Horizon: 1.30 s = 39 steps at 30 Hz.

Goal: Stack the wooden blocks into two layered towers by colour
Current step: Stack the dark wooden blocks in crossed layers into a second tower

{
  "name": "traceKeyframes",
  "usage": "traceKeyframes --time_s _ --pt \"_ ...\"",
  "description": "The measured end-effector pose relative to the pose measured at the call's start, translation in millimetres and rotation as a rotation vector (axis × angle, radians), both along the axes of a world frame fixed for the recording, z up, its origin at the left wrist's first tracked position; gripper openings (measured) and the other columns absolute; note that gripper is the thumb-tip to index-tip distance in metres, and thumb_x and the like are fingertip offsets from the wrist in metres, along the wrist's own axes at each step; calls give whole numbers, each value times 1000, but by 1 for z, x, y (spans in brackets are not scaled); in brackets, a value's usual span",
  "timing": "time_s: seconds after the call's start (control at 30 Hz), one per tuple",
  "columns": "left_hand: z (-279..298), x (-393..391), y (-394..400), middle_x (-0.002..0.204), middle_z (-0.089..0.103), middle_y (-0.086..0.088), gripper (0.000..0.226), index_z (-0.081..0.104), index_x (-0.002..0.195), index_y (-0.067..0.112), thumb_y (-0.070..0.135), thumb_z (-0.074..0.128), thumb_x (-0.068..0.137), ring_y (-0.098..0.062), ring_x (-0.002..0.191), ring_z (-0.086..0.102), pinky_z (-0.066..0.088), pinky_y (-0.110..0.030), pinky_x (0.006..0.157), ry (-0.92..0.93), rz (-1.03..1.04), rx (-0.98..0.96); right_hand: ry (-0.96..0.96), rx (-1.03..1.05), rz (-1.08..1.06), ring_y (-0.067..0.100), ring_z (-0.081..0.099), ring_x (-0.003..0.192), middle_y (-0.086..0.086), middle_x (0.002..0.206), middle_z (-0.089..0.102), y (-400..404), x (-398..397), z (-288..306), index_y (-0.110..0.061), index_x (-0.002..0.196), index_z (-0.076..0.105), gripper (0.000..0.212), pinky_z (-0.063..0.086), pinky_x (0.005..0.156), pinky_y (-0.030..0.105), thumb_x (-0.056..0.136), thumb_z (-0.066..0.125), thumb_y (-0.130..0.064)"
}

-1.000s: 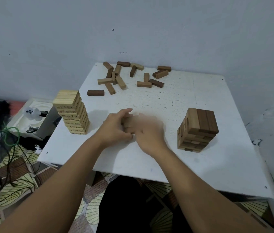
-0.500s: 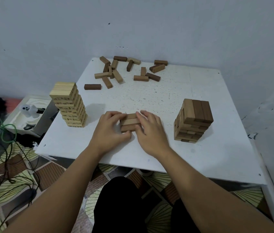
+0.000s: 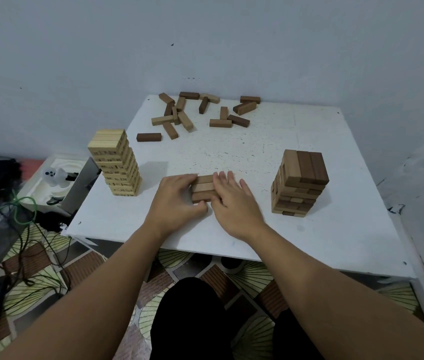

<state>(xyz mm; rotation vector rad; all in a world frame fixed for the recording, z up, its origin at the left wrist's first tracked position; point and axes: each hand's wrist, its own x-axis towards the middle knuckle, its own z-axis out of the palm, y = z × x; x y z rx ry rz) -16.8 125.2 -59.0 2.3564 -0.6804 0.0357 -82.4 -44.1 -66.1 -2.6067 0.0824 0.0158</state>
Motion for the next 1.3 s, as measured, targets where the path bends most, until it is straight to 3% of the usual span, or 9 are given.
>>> traceKeyframes --time_s 0.1,0.23,0.4,0.5,0.63,0.7,0.87,1.03,1.3 --pt "0 -2 0 110 63 18 56 73 122 17 35 81 69 4 103 47 36 -13 101 -5 33 -50 20 -6 11 10 -7 159 -2 173 4 -1 1 1 -18 166 5 61 -7 129 36 110 26 -32" --pt "-1 -5 0 131 64 13 70 67 136 19 30 85 70 2 117 41 22 -1 98 30 57 -73 20 -3 18 10 -6 159 -2 173 5 -1 -1 1 -19 166 4 64 -7 129 36 108 30 -26" --pt "2 -7 2 123 64 18 66 69 134 22 25 87 70 2 117 47 35 -14 104 41 79 -92 -14 62 -6 9 -1 159 -4 173 11 -2 -3 4 -20 166 6 69 -4 129 34 105 37 -20" --pt "4 -8 3 123 63 22 65 70 133 28 26 87 70 1 121 49 30 -5 99 82 98 -112 -29 85 -13 10 3 159 -2 172 15 -1 -5 6 -19 166 8 70 -3 129 33 104 39 -16" --pt "6 -4 4 113 63 27 61 72 129 25 21 89 71 21 107 50 29 6 89 129 72 -138 -38 107 -47 16 9 158 1 170 23 -1 -6 10 -19 166 11 73 6 129 34 102 46 -18" --pt "9 0 6 116 64 26 67 69 133 25 20 90 71 21 110 52 32 4 90 191 45 -142 -28 120 -65 18 10 157 2 169 23 -1 -6 10 -21 166 11 76 11 128 37 101 49 -21" --pt "11 11 11 137 58 14 91 56 147 28 31 85 61 -1 128 50 36 -16 105 340 -11 -128 -18 131 -75 18 9 157 1 169 22 -2 -5 9 -22 166 10 79 14 127 37 99 52 -26" --pt "8 15 14 130 64 18 79 62 138 32 26 85 63 2 124 56 42 -25 108 378 -25 -179 -11 161 -79 16 9 156 1 169 22 -3 -6 12 -26 166 11 78 15 127 38 99 52 -25" --pt "3 18 16 133 61 17 78 59 140 31 13 89 70 6 125 53 37 -14 102 382 -41 -191 -11 203 -92 15 10 156 -1 168 24 -3 -9 13 -28 165 13 79 17 125 39 99 55 -26"
